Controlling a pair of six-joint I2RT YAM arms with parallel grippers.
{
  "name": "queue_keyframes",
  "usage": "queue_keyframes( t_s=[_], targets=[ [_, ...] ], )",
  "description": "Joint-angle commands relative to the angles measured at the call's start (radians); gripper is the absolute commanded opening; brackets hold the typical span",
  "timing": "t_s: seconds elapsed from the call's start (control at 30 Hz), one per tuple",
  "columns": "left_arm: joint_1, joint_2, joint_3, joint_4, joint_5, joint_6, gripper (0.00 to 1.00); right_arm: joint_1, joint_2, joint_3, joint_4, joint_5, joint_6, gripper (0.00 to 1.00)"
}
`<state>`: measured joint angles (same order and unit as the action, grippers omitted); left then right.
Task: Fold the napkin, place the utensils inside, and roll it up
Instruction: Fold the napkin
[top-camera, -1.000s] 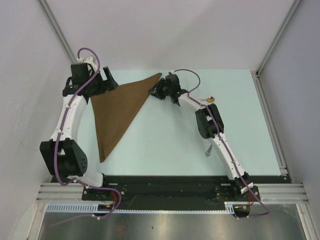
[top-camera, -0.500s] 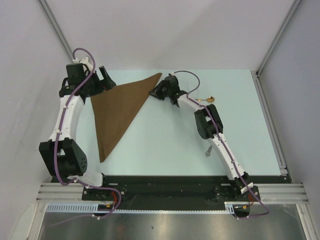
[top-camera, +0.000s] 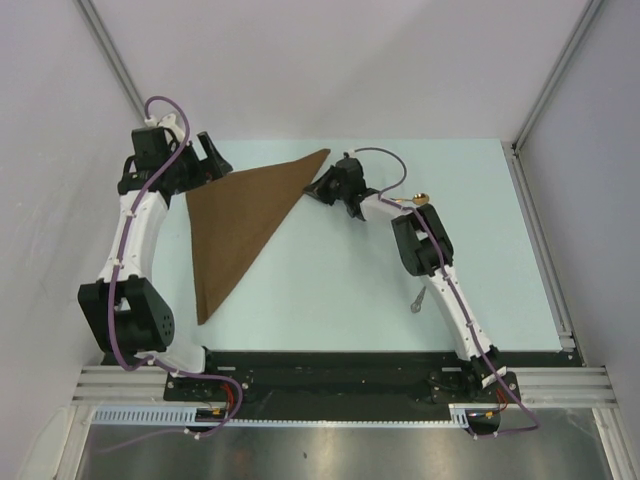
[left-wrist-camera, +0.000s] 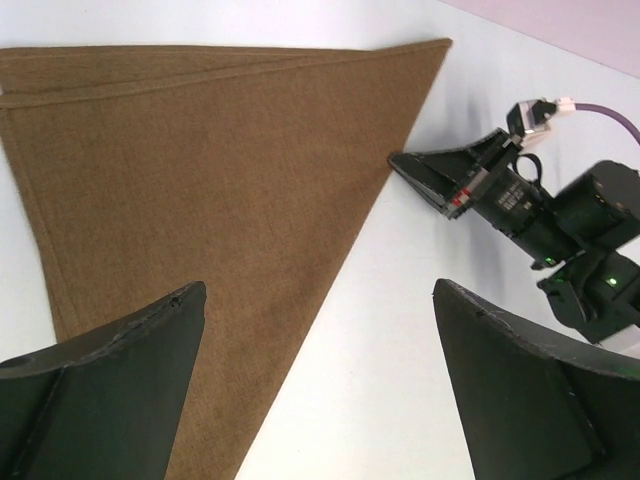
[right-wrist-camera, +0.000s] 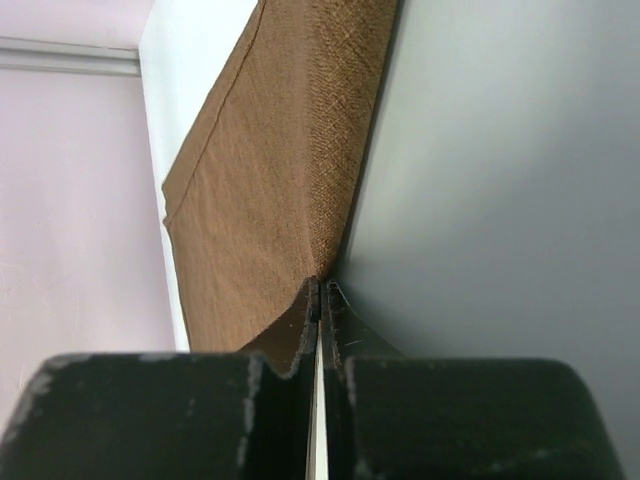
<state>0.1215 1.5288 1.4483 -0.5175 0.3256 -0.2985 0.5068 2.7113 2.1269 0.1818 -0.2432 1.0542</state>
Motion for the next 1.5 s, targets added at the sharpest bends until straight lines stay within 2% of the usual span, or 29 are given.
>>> queue_keyframes(
  t_s=[0.0, 0.3, 0.5, 0.67, 0.8, 0.87, 0.9, 0.93, 1.0, 1.03, 1.13, 1.23, 1.47],
  targets=[
    [0.012, -0.001, -0.012, 0.037, 0.027, -0.016, 1.0, -0.051, -0.126, -0.174, 0.01, 0.039, -0.029, 0.0],
    [0.001, 0.025, -0.022, 0.042, 0.015, -0.014, 0.99, -0.16, -0.333, -0.514, 0.034, 0.004, -0.123, 0.0],
    [-0.085, 0.047, -0.023, 0.03, -0.069, 0.007, 0.99, -0.244, -0.455, -0.708, 0.064, -0.018, -0.161, 0.0],
    [-0.226, 0.12, -0.006, 0.028, -0.137, 0.041, 0.99, -0.295, -0.505, -0.797, 0.079, -0.047, -0.191, 0.0],
    [-0.25, 0.217, 0.076, 0.024, -0.114, 0.029, 0.99, -0.332, -0.544, -0.854, 0.088, -0.067, -0.214, 0.0],
    [-0.247, 0.264, 0.145, 0.02, -0.155, 0.022, 0.99, -0.349, -0.545, -0.86, 0.107, -0.122, -0.243, 0.0],
    [-0.247, 0.321, 0.171, 0.017, -0.172, 0.019, 0.99, -0.349, -0.545, -0.86, 0.11, -0.145, -0.249, 0.02],
    [-0.247, 0.352, 0.202, 0.013, -0.187, 0.016, 0.99, -0.347, -0.547, -0.86, 0.119, -0.192, -0.258, 0.12],
    [-0.247, 0.455, 0.303, -0.009, -0.224, 0.006, 0.98, -0.341, -0.558, -0.861, 0.128, -0.238, -0.281, 0.27],
    [-0.247, 0.491, 0.338, -0.018, -0.233, -0.007, 0.96, -0.337, -0.579, -0.864, 0.13, -0.264, -0.289, 0.38],
    [-0.247, 0.612, 0.449, -0.019, -0.266, -0.031, 0.9, -0.318, -0.649, -0.884, 0.119, -0.291, -0.327, 0.52],
    [-0.243, 0.668, 0.506, 0.007, -0.322, -0.051, 0.88, -0.31, -0.706, -0.898, 0.088, -0.318, -0.362, 0.61],
    [-0.227, 0.818, 0.622, 0.05, -0.292, -0.059, 0.69, -0.307, -0.916, -0.952, -0.037, -0.308, -0.453, 0.66]
  ],
)
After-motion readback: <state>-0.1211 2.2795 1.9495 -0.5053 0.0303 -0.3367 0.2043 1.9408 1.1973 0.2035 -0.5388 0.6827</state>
